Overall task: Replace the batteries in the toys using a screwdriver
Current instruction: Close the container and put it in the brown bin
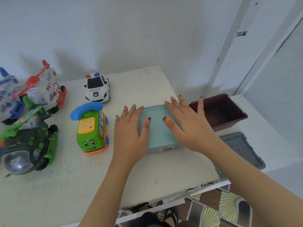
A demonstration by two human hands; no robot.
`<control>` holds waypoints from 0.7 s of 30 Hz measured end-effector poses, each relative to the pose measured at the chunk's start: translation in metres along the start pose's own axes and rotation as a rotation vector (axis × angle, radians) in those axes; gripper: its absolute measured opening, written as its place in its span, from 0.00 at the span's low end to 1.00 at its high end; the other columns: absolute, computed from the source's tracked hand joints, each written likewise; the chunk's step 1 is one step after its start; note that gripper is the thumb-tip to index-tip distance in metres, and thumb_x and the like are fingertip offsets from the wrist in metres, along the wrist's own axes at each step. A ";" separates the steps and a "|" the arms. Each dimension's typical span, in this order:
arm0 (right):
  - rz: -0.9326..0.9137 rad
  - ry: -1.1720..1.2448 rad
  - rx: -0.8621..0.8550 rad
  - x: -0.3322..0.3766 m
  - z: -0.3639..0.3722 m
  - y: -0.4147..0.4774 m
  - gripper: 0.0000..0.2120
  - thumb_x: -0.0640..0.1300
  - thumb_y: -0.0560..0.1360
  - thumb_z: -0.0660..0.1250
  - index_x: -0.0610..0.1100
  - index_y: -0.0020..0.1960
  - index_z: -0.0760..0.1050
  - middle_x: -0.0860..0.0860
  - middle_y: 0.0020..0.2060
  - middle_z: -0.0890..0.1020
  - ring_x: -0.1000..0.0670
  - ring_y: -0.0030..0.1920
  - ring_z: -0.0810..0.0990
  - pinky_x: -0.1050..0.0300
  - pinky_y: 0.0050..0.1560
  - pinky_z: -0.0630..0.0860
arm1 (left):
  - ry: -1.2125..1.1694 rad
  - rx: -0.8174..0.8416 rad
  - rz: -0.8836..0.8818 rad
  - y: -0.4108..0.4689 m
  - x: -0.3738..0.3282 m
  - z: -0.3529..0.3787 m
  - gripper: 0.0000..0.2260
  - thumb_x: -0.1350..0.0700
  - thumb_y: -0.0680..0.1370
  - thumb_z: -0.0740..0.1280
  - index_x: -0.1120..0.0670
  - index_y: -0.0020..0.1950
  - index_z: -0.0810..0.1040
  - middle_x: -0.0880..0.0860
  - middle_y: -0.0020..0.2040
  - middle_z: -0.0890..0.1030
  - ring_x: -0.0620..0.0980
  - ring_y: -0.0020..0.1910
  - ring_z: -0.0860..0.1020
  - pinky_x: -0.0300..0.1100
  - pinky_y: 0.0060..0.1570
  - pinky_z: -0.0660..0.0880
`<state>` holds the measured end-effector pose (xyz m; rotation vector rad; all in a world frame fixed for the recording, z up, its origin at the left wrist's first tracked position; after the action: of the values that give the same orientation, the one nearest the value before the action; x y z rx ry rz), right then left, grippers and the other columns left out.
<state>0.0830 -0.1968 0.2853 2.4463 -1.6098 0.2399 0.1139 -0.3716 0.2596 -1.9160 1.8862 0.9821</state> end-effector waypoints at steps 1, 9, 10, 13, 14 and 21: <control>-0.002 -0.014 -0.014 0.001 0.001 0.000 0.40 0.67 0.72 0.29 0.50 0.78 0.51 0.52 0.78 0.54 0.54 0.77 0.44 0.39 0.71 0.28 | 0.001 0.002 0.003 0.000 0.000 0.000 0.31 0.38 0.77 0.46 0.52 0.73 0.69 0.53 0.75 0.67 0.53 0.77 0.58 0.53 0.76 0.52; 0.049 0.107 -0.262 0.003 0.008 -0.005 0.33 0.62 0.80 0.42 0.42 0.67 0.73 0.45 0.65 0.76 0.44 0.69 0.70 0.44 0.72 0.58 | -0.058 -0.028 -0.025 -0.002 0.000 0.001 0.27 0.41 0.78 0.53 0.55 0.70 0.73 0.55 0.73 0.70 0.54 0.73 0.65 0.43 0.71 0.57; 0.067 0.111 -0.249 0.003 0.007 -0.004 0.31 0.60 0.79 0.44 0.42 0.67 0.73 0.45 0.66 0.76 0.44 0.69 0.70 0.43 0.72 0.58 | -0.100 -0.045 -0.058 -0.002 -0.001 0.000 0.26 0.43 0.78 0.56 0.56 0.70 0.73 0.56 0.72 0.70 0.54 0.72 0.66 0.43 0.71 0.58; 0.036 0.021 -0.212 0.005 0.002 -0.004 0.29 0.58 0.79 0.44 0.44 0.70 0.70 0.45 0.69 0.72 0.45 0.73 0.65 0.41 0.74 0.50 | -0.226 -0.094 -0.178 0.000 -0.003 0.001 0.19 0.54 0.80 0.63 0.57 0.70 0.71 0.56 0.71 0.71 0.54 0.71 0.67 0.49 0.72 0.63; 0.003 -0.020 -0.192 0.008 0.000 -0.005 0.29 0.58 0.79 0.44 0.44 0.72 0.67 0.45 0.71 0.70 0.45 0.74 0.62 0.40 0.74 0.46 | -0.256 -0.102 -0.205 0.000 -0.004 0.001 0.19 0.56 0.80 0.65 0.57 0.70 0.70 0.56 0.71 0.71 0.53 0.71 0.67 0.51 0.72 0.63; -0.099 -0.218 -0.034 0.032 0.008 -0.008 0.30 0.63 0.80 0.44 0.50 0.76 0.61 0.41 0.75 0.61 0.42 0.77 0.55 0.32 0.71 0.39 | -0.316 -0.098 -0.237 -0.001 -0.006 -0.001 0.21 0.58 0.80 0.65 0.58 0.72 0.68 0.55 0.70 0.71 0.52 0.70 0.68 0.51 0.71 0.65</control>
<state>0.1034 -0.2238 0.2852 2.5922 -1.5525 -0.0721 0.1155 -0.3677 0.2638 -1.8533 1.4261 1.2333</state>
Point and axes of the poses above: each hand's wrist, its own y-axis towards the middle knuckle, its own z-axis out of the palm, x = y × z, the point moved 1 cm from there along y, towards the middle knuckle
